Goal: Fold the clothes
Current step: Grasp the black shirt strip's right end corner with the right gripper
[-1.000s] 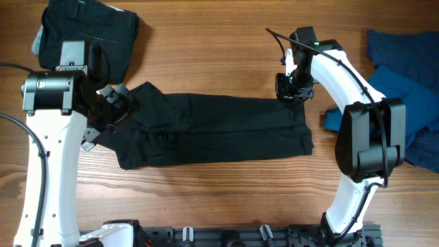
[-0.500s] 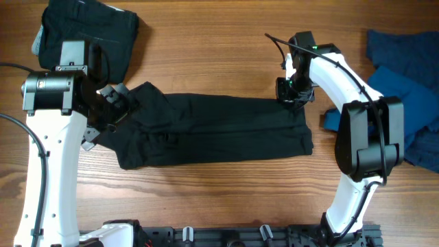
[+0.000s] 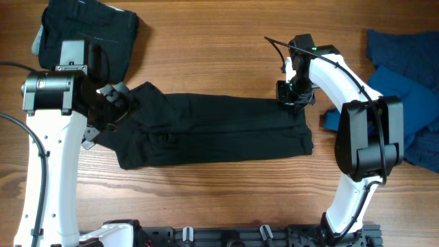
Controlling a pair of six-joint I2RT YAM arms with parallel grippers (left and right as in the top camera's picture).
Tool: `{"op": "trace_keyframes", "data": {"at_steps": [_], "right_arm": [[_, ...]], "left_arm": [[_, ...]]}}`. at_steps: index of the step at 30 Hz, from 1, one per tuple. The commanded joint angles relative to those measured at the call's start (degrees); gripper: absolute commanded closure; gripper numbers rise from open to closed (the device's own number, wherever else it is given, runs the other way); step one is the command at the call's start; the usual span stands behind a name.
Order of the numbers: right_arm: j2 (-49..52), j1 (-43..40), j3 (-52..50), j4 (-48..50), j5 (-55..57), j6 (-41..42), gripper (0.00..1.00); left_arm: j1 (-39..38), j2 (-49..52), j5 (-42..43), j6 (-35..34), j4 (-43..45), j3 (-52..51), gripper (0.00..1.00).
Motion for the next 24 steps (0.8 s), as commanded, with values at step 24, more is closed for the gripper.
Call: {"op": "trace_keyframes", "data": {"at_steps": [24], "right_arm": [[0.87,0.0,-0.46,-14.97,10.25,5.68,0.85]], "left_arm": [[0.42,0.04,0.22,0.98,0.13,-0.35,0.0]]}}
